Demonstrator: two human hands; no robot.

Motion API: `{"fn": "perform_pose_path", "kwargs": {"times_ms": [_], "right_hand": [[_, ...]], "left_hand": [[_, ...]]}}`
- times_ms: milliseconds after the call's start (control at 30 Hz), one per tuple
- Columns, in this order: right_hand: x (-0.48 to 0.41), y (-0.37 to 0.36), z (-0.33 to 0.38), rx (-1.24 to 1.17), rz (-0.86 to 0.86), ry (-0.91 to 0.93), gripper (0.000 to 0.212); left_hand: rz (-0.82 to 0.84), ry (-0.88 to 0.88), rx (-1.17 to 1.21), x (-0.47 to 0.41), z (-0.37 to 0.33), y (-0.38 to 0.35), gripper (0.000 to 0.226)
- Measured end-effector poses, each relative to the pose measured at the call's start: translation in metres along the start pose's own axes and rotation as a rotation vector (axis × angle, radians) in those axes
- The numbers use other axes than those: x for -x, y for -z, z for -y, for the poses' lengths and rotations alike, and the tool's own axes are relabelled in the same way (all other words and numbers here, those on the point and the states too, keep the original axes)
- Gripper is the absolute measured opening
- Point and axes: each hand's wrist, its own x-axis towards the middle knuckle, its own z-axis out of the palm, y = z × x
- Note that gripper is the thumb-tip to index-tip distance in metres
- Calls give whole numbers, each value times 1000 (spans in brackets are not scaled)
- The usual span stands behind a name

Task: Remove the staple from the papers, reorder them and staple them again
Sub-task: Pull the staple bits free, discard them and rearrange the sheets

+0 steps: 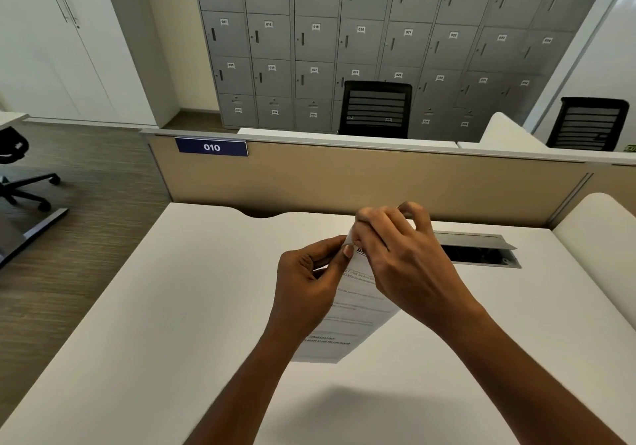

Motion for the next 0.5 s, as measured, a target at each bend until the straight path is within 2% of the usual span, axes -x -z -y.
{"fn": "perform_pose_path", "kwargs": {"times_ms": [267, 500], "right_hand": [[3, 0, -5, 18, 36, 0, 37], [-2, 2, -9, 13, 32, 73, 23]], "left_hand": [[16, -27, -43, -1, 3, 0, 22], [33, -5, -24, 0, 5, -2, 21]]}}
